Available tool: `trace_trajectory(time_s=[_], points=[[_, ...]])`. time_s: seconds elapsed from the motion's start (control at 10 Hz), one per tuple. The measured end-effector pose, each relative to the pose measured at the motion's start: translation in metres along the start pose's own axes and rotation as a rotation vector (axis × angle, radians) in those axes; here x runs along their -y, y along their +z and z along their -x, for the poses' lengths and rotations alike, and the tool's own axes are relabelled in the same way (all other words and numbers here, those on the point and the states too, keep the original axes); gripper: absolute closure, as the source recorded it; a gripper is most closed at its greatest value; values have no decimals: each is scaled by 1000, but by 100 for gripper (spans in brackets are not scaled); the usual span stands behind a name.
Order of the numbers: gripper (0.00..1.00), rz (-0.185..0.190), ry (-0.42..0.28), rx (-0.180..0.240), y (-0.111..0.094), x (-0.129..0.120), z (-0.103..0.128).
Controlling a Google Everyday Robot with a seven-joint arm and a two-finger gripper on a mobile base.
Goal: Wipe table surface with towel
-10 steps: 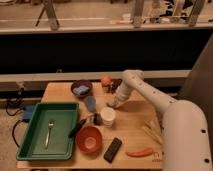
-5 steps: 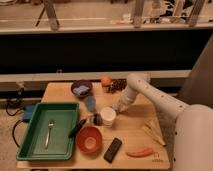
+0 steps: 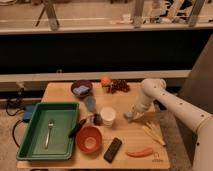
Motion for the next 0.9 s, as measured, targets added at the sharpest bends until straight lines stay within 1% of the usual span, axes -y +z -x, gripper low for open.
trace_trajectory(time_s=[0.1, 0.2, 0.4, 0.5, 0.7, 0.8, 0.9], points=[[100, 14, 24, -7, 1, -7, -7], [100, 15, 41, -14, 3, -6, -13], [100, 6, 73, -25, 4, 6, -24], [100, -10, 91, -24, 2, 17, -31], [100, -57, 120, -30, -8, 45, -54], [100, -58, 132, -30, -10, 60, -60], [100, -47, 146, -21, -8, 72, -63]])
